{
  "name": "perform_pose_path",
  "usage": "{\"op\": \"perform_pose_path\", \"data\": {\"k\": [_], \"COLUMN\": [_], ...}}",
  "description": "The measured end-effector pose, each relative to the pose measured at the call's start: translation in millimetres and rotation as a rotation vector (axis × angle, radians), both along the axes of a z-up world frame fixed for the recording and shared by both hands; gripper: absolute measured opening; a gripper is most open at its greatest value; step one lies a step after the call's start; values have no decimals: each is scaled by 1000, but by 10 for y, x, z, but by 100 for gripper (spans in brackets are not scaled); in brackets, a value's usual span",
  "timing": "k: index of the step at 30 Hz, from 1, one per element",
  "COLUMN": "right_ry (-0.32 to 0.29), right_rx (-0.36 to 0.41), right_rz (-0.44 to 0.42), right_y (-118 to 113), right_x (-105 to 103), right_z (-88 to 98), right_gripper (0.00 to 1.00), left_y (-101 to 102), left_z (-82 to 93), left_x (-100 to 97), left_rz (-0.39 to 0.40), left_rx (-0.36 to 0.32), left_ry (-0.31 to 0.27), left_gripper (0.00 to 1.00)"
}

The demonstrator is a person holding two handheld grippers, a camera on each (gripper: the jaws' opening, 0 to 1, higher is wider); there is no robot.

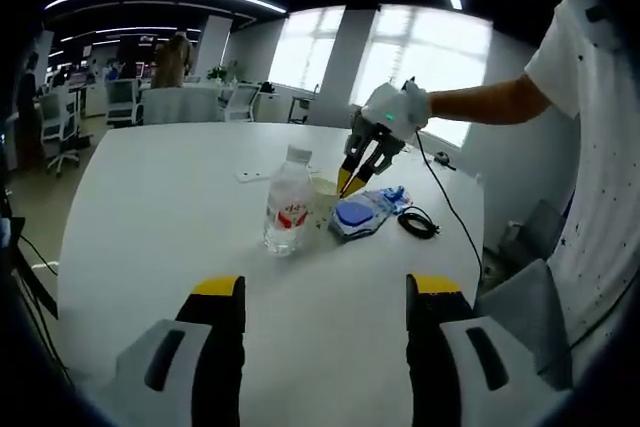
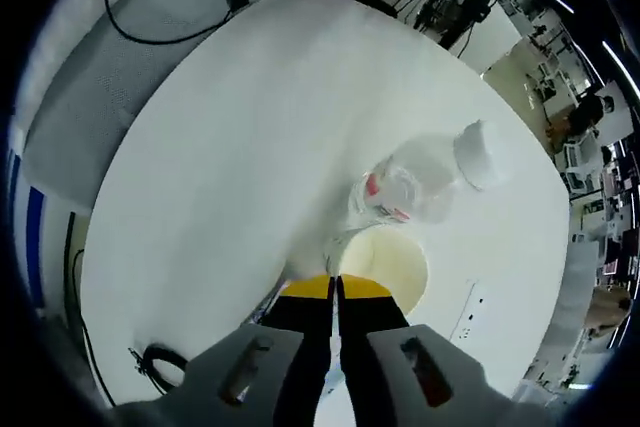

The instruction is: Arrange the tabletop items into an orderly group along one side of the table until the central work area is clear of visible clutter.

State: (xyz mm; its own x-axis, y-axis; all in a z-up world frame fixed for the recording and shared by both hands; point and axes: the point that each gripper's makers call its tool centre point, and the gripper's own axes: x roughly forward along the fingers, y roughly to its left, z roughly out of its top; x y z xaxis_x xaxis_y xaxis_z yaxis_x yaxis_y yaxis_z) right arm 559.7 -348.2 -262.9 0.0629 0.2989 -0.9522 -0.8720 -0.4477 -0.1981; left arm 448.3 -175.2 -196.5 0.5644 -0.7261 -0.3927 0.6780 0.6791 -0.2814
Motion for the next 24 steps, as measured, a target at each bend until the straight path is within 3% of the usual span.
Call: {"op": "perform_pose_path", "data": {"k": [14, 24], "right_ry": [-25, -13], "right_rx": [-35, -42], "right_rz": [56, 51], "right_y": [-2, -17], "right_x": [9, -23], "right_z": [-126, -181], "right_gripper": [0, 0], "left_y": [-16, -25], "left_z": [-31, -39], "left_x": [11, 8], "left_rz": [1, 5], "left_rx": [-1, -4], "left_ry": [6, 7], "left_gripper": [66, 66]}}
